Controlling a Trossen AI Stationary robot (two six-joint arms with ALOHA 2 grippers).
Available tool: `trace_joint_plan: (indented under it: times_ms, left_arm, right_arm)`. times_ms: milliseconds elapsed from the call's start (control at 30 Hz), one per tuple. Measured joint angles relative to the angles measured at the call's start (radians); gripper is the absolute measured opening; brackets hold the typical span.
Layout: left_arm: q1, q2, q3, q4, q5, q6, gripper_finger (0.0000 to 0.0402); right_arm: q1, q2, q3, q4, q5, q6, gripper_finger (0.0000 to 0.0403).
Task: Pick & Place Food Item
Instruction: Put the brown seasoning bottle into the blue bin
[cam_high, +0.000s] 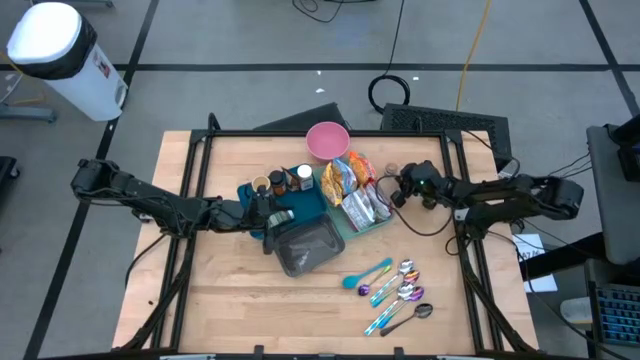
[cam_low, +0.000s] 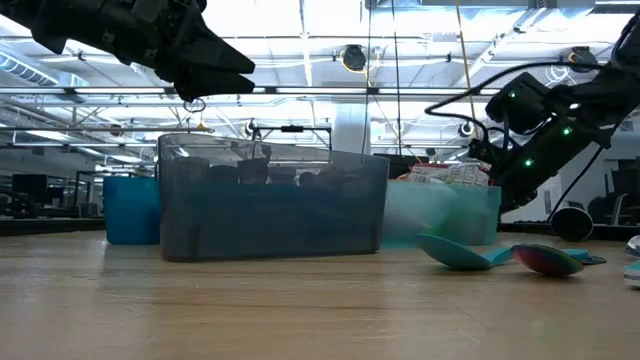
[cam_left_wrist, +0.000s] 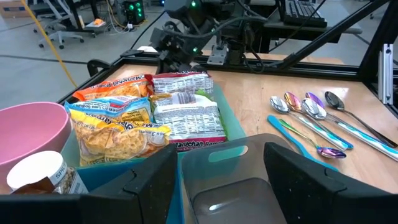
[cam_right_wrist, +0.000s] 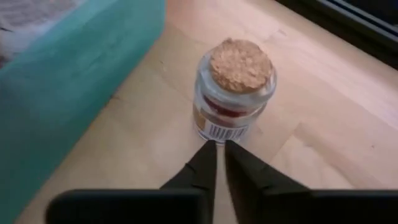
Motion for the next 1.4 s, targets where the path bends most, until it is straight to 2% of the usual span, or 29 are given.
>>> trace_joint_plan:
  times_ms: [100,200,300,567,700,833,1200,1300,1400]
  left_arm:
    - [0.000,0.000,0.000,0.000,0.000,0.000,0.0244]
    - [0.000,0.000,0.000,0.000,0.000,0.000,0.0243]
    - [0.000,0.000,0.000,0.000,0.000,0.000,0.0243]
    - [0.000,0.000,0.000,-0.002,0.000,0.000,0.0243]
    - [0.000,0.000,0.000,-0.002,0.000,0.000,0.0243]
    - [0.000,0.000,0.000,-0.002,0.000,0.000,0.0243]
    - [0.000,0.000,0.000,-0.003,0.000,0.001,0.0244]
    - [0.000,0.000,0.000,-0.003,0.000,0.001,0.0244]
    - [0.000,0.000,0.000,-0.003,0.000,0.001,0.0244]
  right_arm:
    - [0.000,-0.034,0.000,-0.042,-0.023,0.001,0.0003]
    - [0.000,-0.055,0.000,-0.083,-0.026,0.008,0.0024]
    - [0.000,-0.058,0.000,-0.083,-0.025,0.013,0.0075]
    - [-0.028,-0.038,0.000,0.020,-0.021,0.012,0.0260]
    - [-0.044,0.004,0.000,0.115,-0.023,0.000,0.0303]
    - [-0.063,0.076,0.000,0.179,-0.058,-0.015,0.0304]
    - [-0.074,0.279,0.000,0.427,-0.075,-0.033,0.0257]
    - [-0.074,0.302,0.000,0.434,-0.075,-0.044,0.0233]
    - [-0.074,0.308,0.000,0.433,-0.076,-0.043,0.0192]
